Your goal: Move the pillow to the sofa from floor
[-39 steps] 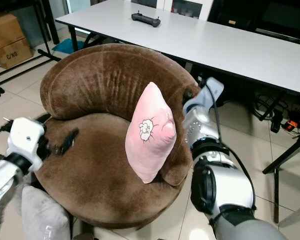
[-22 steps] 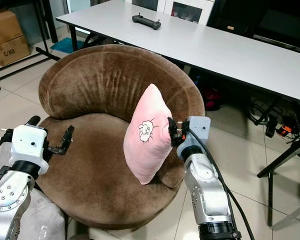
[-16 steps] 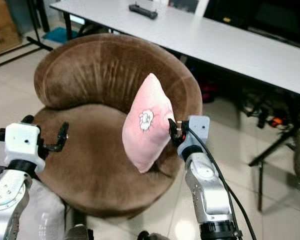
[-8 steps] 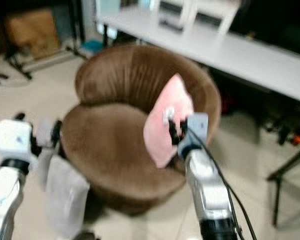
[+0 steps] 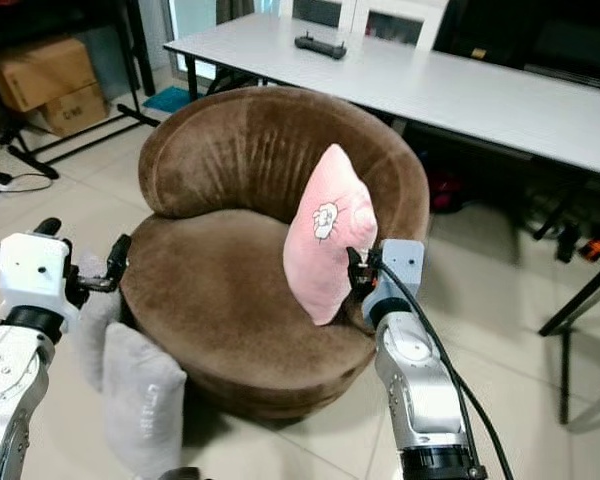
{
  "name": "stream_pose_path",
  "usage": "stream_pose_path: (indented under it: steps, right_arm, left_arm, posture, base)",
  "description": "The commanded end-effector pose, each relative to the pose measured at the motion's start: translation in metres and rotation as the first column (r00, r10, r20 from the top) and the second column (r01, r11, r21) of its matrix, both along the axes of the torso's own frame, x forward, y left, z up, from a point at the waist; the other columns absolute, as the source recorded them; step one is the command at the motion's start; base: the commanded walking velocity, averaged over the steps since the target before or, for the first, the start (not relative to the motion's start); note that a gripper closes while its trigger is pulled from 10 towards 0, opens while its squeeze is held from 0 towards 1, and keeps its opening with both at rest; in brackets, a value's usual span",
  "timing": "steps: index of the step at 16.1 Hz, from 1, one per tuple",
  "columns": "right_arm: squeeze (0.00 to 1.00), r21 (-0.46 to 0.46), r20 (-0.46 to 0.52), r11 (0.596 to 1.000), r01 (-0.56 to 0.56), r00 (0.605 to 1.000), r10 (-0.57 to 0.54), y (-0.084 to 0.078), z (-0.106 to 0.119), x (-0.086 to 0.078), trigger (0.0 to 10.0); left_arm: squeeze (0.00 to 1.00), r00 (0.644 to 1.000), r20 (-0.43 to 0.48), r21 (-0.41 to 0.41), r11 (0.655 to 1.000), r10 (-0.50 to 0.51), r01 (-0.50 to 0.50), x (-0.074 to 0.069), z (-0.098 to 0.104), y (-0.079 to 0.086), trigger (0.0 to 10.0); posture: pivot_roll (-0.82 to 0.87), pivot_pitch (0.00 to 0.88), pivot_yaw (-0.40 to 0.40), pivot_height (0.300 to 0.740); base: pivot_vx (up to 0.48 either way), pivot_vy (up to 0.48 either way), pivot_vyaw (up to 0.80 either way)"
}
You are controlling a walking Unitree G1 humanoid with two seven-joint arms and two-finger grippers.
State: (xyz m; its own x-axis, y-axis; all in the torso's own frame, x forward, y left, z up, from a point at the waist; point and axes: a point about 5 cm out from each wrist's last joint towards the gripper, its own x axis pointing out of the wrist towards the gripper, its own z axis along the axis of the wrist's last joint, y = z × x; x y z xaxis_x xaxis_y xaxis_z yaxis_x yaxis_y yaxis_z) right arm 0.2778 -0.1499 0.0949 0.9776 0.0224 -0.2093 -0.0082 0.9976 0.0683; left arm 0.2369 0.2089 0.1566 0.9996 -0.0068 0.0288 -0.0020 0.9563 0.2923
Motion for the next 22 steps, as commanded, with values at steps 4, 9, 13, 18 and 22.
stream_pose_path:
  steps: [4,9,13,18,22]
  right_arm:
    - [0.0,-0.024,0.015,1.0,0.002,1.0,-0.002,-0.0028,0.0059,0.0038,10.0]
    - [0.0,-0.039,0.017,0.999,-0.022,1.0,0.023,-0.0008,0.0073,0.008,10.0]
    - [0.0,-0.064,0.015,0.998,-0.026,1.0,0.027,-0.004,0.0081,0.0088,10.0]
    - [0.0,-0.055,-0.005,0.998,-0.023,1.0,0.022,-0.0058,0.0052,0.0067,10.0]
    - [0.0,-0.052,-0.004,0.998,-0.022,1.0,0.022,-0.0063,0.0054,0.0068,10.0]
  left_arm:
    - [0.0,1.0,-0.006,-0.02,1.0,-0.016,0.015,0.002,-0.0009,-0.002,10.0]
    - [0.0,1.0,-0.002,-0.024,1.0,-0.002,0.002,0.0006,-0.0015,-0.0014,10.0]
    - [0.0,1.0,-0.002,-0.029,1.0,-0.002,0.002,0.0012,-0.0023,-0.0028,10.0]
    - [0.0,1.0,-0.006,-0.033,0.999,-0.002,0.002,0.0002,-0.004,-0.0041,10.0]
    - [0.0,1.0,-0.007,-0.036,0.999,0.007,-0.007,-0.0006,-0.005,-0.0037,10.0]
  posture:
    - [0.12,0.0,-0.035,0.74]
    - [0.13,0.0,-0.053,0.74]
    - [0.12,0.0,-0.052,0.74]
    - [0.11,0.0,-0.056,0.74]
    - [0.11,0.0,-0.068,0.74]
  base:
    - [0.0,0.225,0.0]
    - [0.0,0.313,0.0]
    - [0.0,0.315,0.0]
    - [0.0,0.313,0.0]
    - [0.0,0.311,0.0]
